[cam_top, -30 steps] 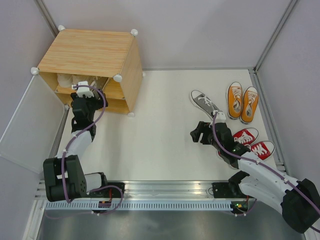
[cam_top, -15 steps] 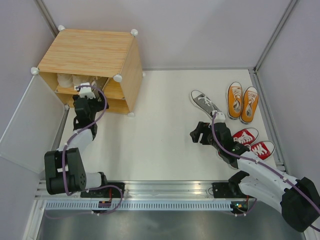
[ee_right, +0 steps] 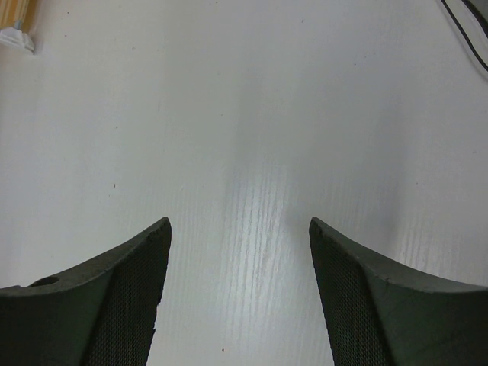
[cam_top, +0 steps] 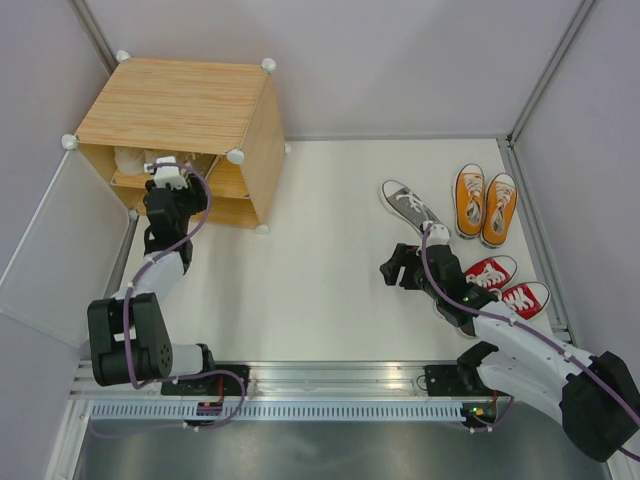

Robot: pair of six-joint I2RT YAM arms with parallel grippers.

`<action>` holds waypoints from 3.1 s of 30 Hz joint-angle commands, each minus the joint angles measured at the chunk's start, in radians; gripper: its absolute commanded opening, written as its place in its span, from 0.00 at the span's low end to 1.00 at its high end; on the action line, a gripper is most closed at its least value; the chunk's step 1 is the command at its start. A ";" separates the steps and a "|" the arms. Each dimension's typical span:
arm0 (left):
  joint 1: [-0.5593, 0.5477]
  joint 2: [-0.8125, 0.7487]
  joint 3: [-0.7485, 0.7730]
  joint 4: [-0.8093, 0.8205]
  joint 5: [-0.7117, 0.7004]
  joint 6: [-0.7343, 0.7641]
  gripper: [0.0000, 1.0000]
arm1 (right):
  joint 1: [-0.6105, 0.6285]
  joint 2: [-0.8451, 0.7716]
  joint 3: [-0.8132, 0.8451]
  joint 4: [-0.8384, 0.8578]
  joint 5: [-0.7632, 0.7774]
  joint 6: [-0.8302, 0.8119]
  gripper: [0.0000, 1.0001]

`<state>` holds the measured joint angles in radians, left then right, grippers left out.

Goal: Place and organize the shoes in the shoe cabinet
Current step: Place the shoe in the shoe cabinet.

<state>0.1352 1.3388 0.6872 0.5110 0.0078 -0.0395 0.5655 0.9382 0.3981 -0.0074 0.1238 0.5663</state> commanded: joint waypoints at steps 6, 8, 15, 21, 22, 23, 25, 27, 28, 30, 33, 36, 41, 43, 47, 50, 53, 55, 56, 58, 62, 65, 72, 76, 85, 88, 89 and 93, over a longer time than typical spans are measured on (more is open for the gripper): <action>-0.003 0.040 0.005 0.047 -0.005 0.023 0.89 | 0.001 0.013 0.005 0.043 -0.013 -0.019 0.77; 0.000 0.060 0.009 0.047 -0.003 0.024 0.89 | -0.001 0.014 0.005 0.044 -0.013 -0.019 0.77; -0.002 0.065 0.034 0.050 0.017 0.016 0.65 | -0.003 0.017 0.005 0.044 -0.012 -0.020 0.77; -0.002 0.025 0.034 0.046 0.017 0.013 0.44 | -0.001 0.022 0.007 0.044 -0.012 -0.023 0.77; -0.003 0.019 0.034 0.046 0.014 0.010 0.43 | -0.001 0.022 0.007 0.044 -0.013 -0.022 0.77; -0.002 0.013 0.035 0.046 0.014 0.009 0.41 | -0.001 0.025 0.007 0.044 -0.012 -0.022 0.77; -0.003 0.010 0.044 0.043 0.012 0.006 0.35 | 0.000 0.025 0.008 0.044 -0.012 -0.023 0.77; -0.002 0.011 0.073 0.011 0.015 0.003 0.24 | 0.001 0.027 0.008 0.044 -0.012 -0.022 0.76; -0.002 0.010 0.083 0.004 0.024 -0.005 0.20 | 0.001 0.028 0.008 0.044 -0.010 -0.023 0.76; -0.003 0.008 0.104 -0.006 0.038 -0.011 0.15 | -0.001 0.030 0.008 0.044 -0.012 -0.023 0.76; -0.003 0.006 0.117 0.001 0.038 -0.025 0.15 | 0.001 0.031 0.010 0.044 -0.010 -0.025 0.76; -0.003 0.029 0.138 0.001 0.035 -0.028 0.13 | 0.000 0.033 0.010 0.044 -0.010 -0.023 0.76; -0.005 0.075 0.152 0.043 0.021 -0.060 0.10 | -0.001 0.037 0.012 0.044 -0.009 -0.025 0.76; -0.008 0.091 0.150 0.075 0.008 -0.066 0.09 | 0.001 0.040 0.012 0.044 -0.007 -0.025 0.76; -0.012 0.143 0.196 0.075 -0.005 -0.069 0.08 | -0.001 0.047 0.013 0.046 -0.003 -0.025 0.76; -0.014 0.163 0.196 0.099 -0.037 -0.079 0.08 | -0.001 0.053 0.013 0.047 -0.001 -0.026 0.76; -0.014 0.175 0.193 0.138 -0.052 -0.089 0.08 | -0.004 0.062 0.015 0.049 0.002 -0.026 0.76; -0.019 0.189 0.199 0.146 -0.057 -0.092 0.08 | 0.001 0.066 0.015 0.050 0.002 -0.026 0.76; -0.023 0.192 0.201 0.158 -0.063 -0.094 0.08 | -0.001 0.070 0.016 0.052 0.002 -0.026 0.76; -0.040 0.201 0.196 0.190 -0.092 -0.089 0.06 | 0.000 0.076 0.016 0.053 0.004 -0.028 0.76; -0.069 0.238 0.209 0.234 -0.149 -0.068 0.04 | -0.001 0.082 0.016 0.055 0.011 -0.028 0.76; -0.085 0.267 0.221 0.273 -0.186 -0.059 0.03 | -0.001 0.088 0.018 0.055 0.014 -0.029 0.76; -0.088 0.321 0.259 0.299 -0.221 -0.030 0.03 | -0.001 0.100 0.019 0.057 0.017 -0.031 0.76; -0.086 0.344 0.287 0.294 -0.239 -0.016 0.02 | -0.001 0.108 0.021 0.058 0.020 -0.032 0.75; -0.088 0.391 0.287 0.360 -0.293 -0.074 0.02 | -0.001 0.129 0.022 0.064 0.025 -0.034 0.76; -0.086 0.402 0.276 0.399 -0.312 -0.079 0.02 | 0.001 0.132 0.022 0.064 0.025 -0.034 0.75; -0.086 0.410 0.279 0.400 -0.316 -0.077 0.02 | 0.001 0.132 0.022 0.064 0.025 -0.036 0.75; -0.086 0.427 0.298 0.393 -0.350 -0.083 0.02 | 0.001 0.139 0.022 0.066 0.027 -0.036 0.75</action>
<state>0.0235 1.7267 0.8879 0.7734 -0.1989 -0.1089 0.5655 1.0691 0.3981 0.0158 0.1337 0.5446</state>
